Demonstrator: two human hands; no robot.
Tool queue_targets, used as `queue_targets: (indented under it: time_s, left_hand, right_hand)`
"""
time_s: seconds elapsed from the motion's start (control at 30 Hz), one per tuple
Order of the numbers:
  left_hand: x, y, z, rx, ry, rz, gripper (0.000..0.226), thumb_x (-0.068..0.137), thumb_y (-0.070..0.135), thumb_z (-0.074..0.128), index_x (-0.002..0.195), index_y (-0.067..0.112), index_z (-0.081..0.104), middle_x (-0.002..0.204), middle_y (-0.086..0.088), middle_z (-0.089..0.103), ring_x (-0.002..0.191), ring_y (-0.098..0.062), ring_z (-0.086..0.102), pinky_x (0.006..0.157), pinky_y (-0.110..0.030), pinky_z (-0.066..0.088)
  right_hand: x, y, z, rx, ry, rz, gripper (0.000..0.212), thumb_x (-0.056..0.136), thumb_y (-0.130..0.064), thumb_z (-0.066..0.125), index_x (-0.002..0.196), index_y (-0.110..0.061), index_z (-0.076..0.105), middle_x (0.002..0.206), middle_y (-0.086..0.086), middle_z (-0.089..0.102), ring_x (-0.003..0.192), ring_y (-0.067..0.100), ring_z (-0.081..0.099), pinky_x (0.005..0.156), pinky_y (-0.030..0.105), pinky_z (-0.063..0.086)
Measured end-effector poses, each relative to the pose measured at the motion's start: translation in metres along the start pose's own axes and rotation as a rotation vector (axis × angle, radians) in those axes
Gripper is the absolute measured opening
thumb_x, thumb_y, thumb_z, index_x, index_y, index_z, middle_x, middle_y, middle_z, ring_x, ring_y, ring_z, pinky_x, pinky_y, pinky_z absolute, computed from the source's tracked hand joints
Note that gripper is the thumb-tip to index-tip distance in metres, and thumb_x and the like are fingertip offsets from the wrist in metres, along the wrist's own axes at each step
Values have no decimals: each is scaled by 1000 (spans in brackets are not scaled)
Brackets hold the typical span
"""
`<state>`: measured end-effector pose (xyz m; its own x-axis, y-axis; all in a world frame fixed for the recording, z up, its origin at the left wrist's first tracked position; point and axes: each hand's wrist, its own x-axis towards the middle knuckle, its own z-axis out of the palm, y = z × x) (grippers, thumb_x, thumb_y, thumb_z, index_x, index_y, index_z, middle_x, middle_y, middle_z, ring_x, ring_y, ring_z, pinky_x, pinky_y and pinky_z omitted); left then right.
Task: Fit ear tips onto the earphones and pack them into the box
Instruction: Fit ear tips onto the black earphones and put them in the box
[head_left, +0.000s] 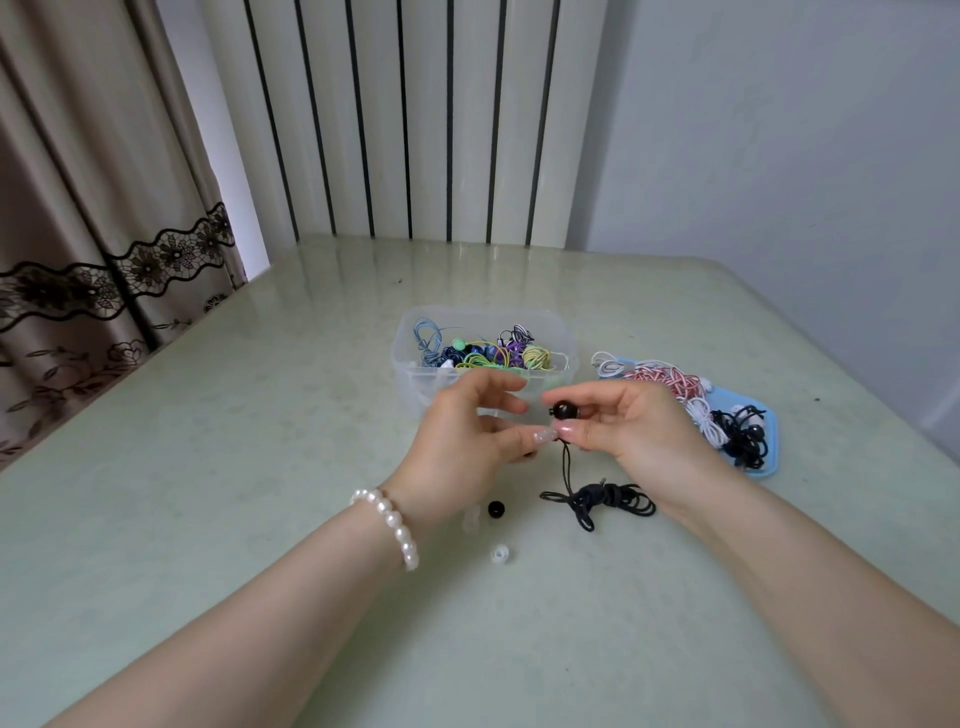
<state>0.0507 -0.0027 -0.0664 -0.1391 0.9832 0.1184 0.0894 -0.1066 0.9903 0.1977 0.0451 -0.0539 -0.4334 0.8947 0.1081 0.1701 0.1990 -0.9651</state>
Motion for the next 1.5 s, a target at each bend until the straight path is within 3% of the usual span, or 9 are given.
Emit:
queue_targets:
  time_s: [0.23,0.43,0.63,0.77,1.0,1.1,1.27,1.37,1.5]
  left_hand:
    - [8,-7,-19,131,-57,-101,19,82,-3,62,96,9,61,98,-7,63,91,-20,62,86,-34,52]
    - [5,7,-40,368,-12,-16,4,80,3,67,80,6,70,68,9,66,55,9,55,58,-4,43]
    - [-10,17,-42,724,-139,45,7,67,23,80,68,24,73,70,-2,68,64,-17,58,62,-24,45]
    - [-15,12,-29,930,-276,57,21,70,24,78,90,20,74,72,17,54,66,3,50,60,-3,35]
    - [-15,6,-26,918,-339,71,8,75,19,73,83,20,75,71,10,61,63,6,50,61,-7,37]
    - [-14,5,-24,717,-217,45,9,74,12,74,71,18,68,62,5,65,47,6,53,51,-6,37]
    - [-14,3,-9,-153,42,-166,18,70,-15,66,73,2,63,62,-7,65,53,-11,65,58,-20,56]
    - [-14,3,-6,-366,50,-261,13,71,-14,64,78,-4,66,72,-14,69,65,-18,68,69,-24,58]
    - [-13,4,-9,-541,26,-349,14,81,-14,52,91,-13,62,80,-20,71,72,-19,71,66,-23,58]
  right_hand:
    - [4,9,-8,89,100,99,26,76,7,65,99,-3,66,58,-3,65,54,8,64,54,15,51]
    - [4,9,-9,144,140,58,22,76,4,67,90,-11,58,60,2,63,55,15,66,51,18,49]
    - [3,9,-5,98,93,26,15,78,2,65,83,-12,64,65,3,68,49,10,62,48,16,45]
    - [2,8,-2,55,56,-13,17,79,2,64,83,-14,67,64,1,68,49,7,60,48,15,44]
    - [1,10,1,59,23,-24,17,81,2,61,82,-14,68,64,-2,69,51,8,61,49,15,44]
    - [2,11,0,87,3,-27,17,82,2,60,85,-13,69,64,0,70,52,9,60,49,16,43]
    - [0,9,0,216,-44,14,17,68,-7,66,84,-12,68,64,4,70,54,13,62,51,17,45]
    - [0,8,-1,265,-52,41,21,60,-13,65,80,-8,68,65,5,71,55,14,64,51,18,46]
    - [0,8,-1,326,-64,50,19,60,-9,63,79,-5,67,63,5,69,53,14,63,49,18,45]
